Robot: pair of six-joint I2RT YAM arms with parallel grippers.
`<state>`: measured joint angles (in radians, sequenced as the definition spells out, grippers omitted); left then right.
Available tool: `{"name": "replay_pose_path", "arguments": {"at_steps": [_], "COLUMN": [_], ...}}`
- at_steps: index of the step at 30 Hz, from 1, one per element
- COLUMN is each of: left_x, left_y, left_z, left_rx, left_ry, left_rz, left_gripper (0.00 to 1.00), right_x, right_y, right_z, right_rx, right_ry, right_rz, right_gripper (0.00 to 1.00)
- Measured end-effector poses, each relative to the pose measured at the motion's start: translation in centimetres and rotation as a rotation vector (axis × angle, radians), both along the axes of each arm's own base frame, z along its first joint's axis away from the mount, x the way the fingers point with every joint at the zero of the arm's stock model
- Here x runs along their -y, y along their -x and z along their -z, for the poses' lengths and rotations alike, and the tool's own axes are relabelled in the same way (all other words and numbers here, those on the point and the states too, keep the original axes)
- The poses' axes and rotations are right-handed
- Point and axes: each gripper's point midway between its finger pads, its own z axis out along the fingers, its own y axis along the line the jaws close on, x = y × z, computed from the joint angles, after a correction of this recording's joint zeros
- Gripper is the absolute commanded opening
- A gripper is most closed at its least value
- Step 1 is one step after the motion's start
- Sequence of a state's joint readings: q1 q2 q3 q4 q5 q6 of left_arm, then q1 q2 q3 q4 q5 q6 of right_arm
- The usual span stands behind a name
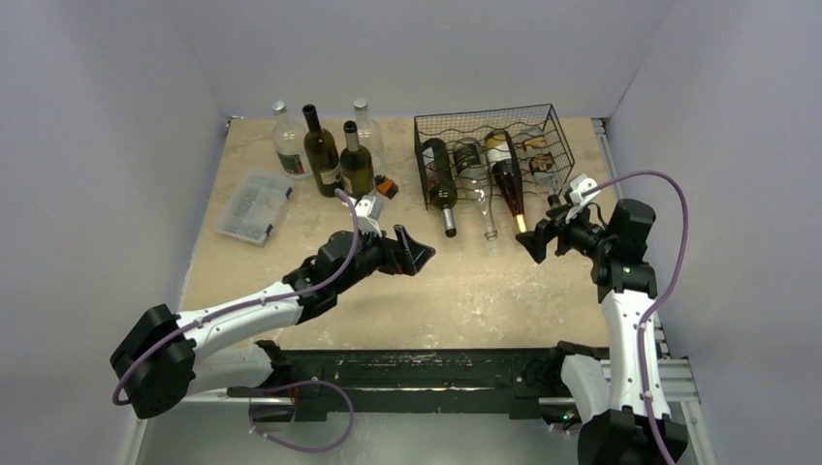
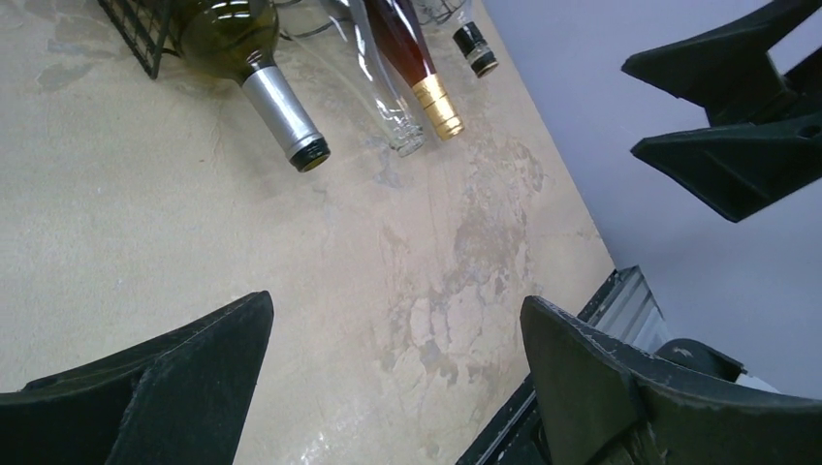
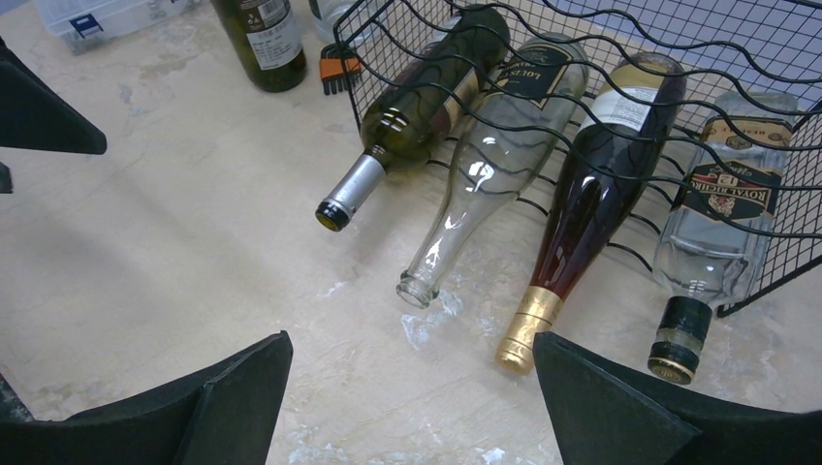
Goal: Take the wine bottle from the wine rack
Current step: Pick up the wine bottle from the wine rack.
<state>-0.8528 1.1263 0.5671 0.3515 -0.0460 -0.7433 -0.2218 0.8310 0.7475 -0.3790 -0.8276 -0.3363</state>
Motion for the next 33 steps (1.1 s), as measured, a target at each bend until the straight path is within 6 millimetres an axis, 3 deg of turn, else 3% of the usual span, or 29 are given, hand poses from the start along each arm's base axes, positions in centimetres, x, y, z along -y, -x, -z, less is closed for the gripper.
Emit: {"name": "replay_pose_path", "arguments": {"at_steps": [7,15,33], "left_x": [0.3,2.8,6.3], "left_y": [-2.4,-6.8,-11.6], "left_z": [3.4,4.0,9.3], "left_rx": [-0.127,-0.19,-0.225], "left_ry": [-0.118,-0.213,-0.285], "left_rz": [-0.114,-0.233,-0.322], "left_gripper": [0.99,0.98,0.92], "right_x": [0.0,0.5,1.0], "right_y": [0.0,-0.2,-0.7], "right_z": [0.0,0.2,0.7], "right_rx": [0.0,-0.02,-0.055], "right_ry": [0.001,-0.006,-0.018], "right_rz": [0.003,0.043,0.091], "right_gripper": [0.99,0.99,0.99]}}
